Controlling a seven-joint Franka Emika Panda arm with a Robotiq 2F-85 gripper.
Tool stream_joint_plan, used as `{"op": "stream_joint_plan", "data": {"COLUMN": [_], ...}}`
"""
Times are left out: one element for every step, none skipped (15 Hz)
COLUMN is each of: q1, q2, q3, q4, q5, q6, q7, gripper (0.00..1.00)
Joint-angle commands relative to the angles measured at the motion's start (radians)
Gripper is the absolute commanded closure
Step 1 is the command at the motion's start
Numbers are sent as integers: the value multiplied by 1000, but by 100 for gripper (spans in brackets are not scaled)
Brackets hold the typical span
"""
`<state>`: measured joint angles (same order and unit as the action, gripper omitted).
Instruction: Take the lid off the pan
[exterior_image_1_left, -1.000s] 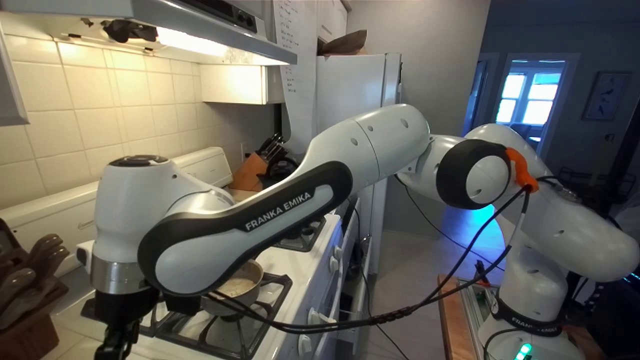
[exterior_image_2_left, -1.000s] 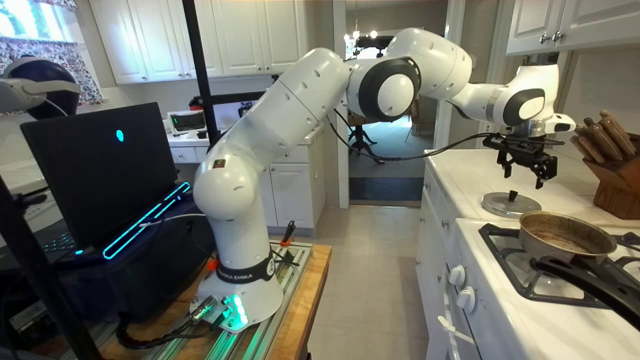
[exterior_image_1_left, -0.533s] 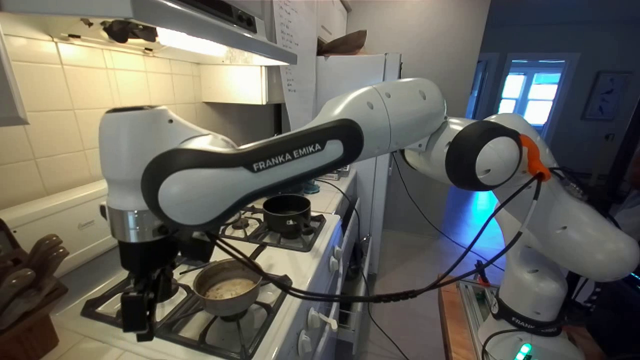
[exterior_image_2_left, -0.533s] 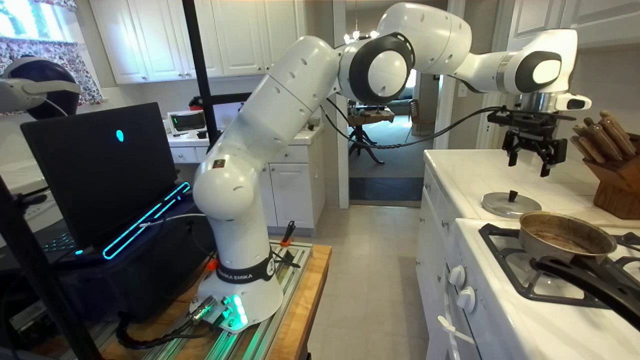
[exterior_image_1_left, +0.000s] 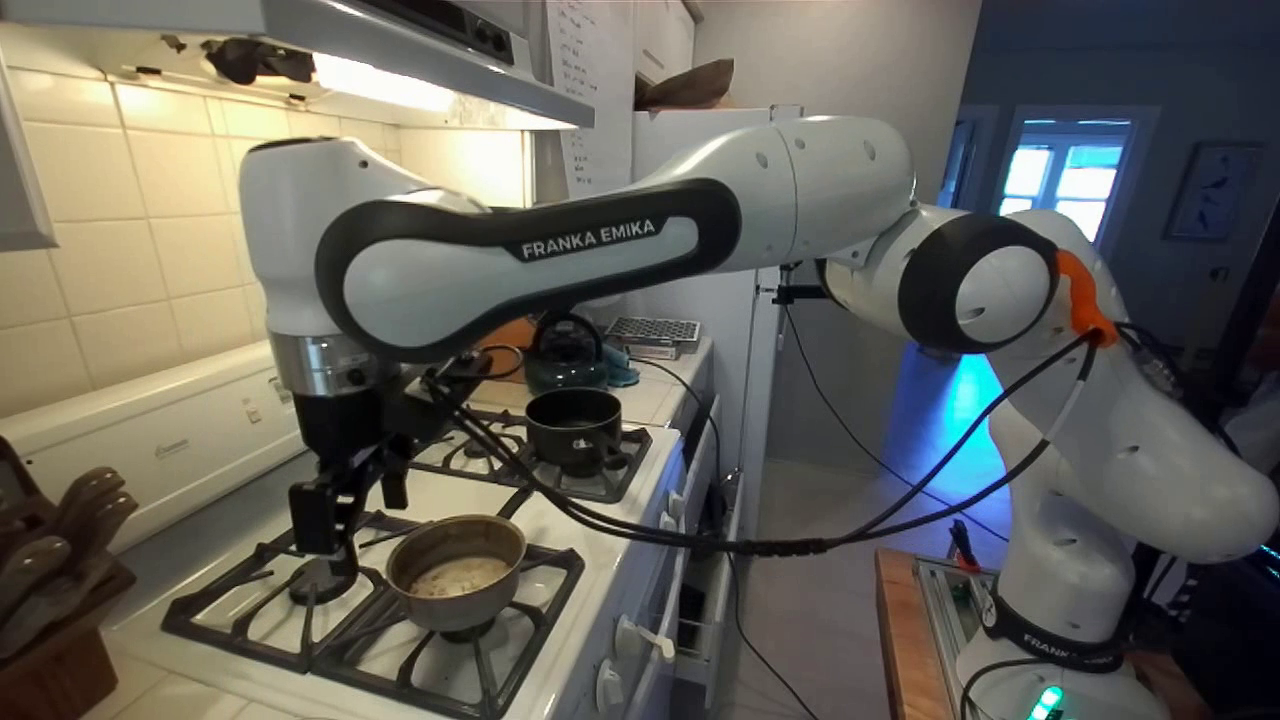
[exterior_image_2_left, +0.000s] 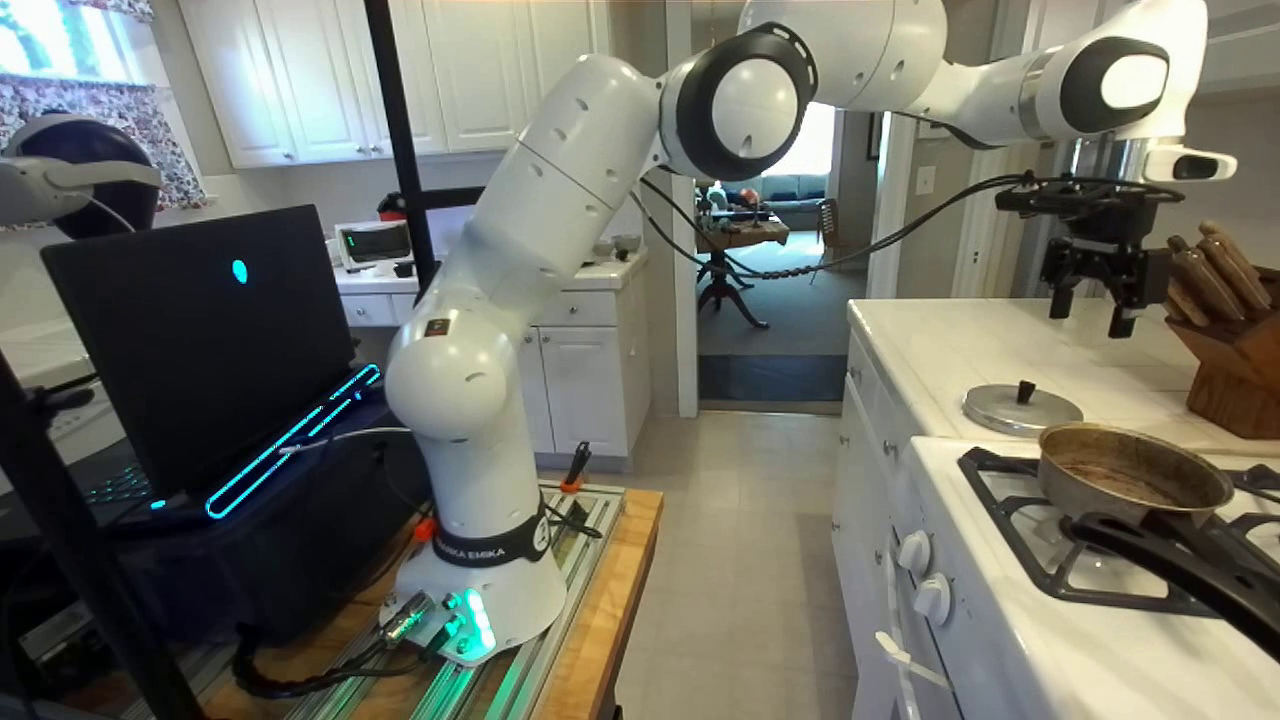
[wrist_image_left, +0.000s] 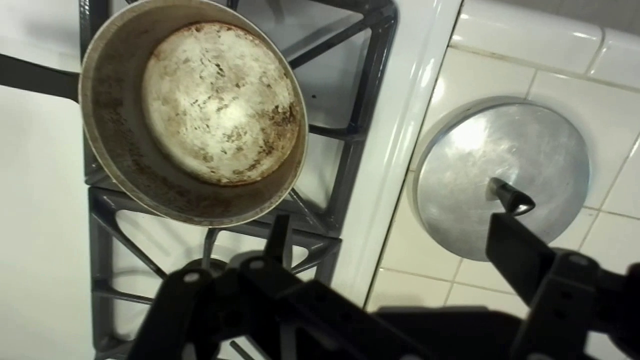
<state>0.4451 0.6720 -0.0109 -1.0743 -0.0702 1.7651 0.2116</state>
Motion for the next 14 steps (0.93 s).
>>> {"op": "stream_joint_plan", "data": {"q1": [-9, -15, -23, -31, -40, -48, -56, -62, -67, -73, -78, -83, -87, -125], "q2": [-84, -101, -117, -134, -147, -158, -172, -185, -198, -211, -224, -236, -245, -253], "q3": [-22, -25, -24, -22, -20, -20, -19, -20, -22, -24, -24, -24, -24, 24], "q4": [-98, -118, -142, -164, -183, -199, -220, -239, -258, -279, -300, -317, -334, -342], "q5": [15, 25, 37, 48, 60, 70, 81, 89, 91, 93, 93, 93, 89, 63], "q6": [-11, -14, -14, -13, -17, -18, -15, -8, 0, 12, 22, 29, 39, 40], "q7": [86, 103, 116, 126, 130, 138, 137, 136, 134, 127, 120, 117, 111, 121], "gripper": [0, 0, 0, 0, 0, 0, 0, 0, 0, 0, 0, 0, 0, 0]}}
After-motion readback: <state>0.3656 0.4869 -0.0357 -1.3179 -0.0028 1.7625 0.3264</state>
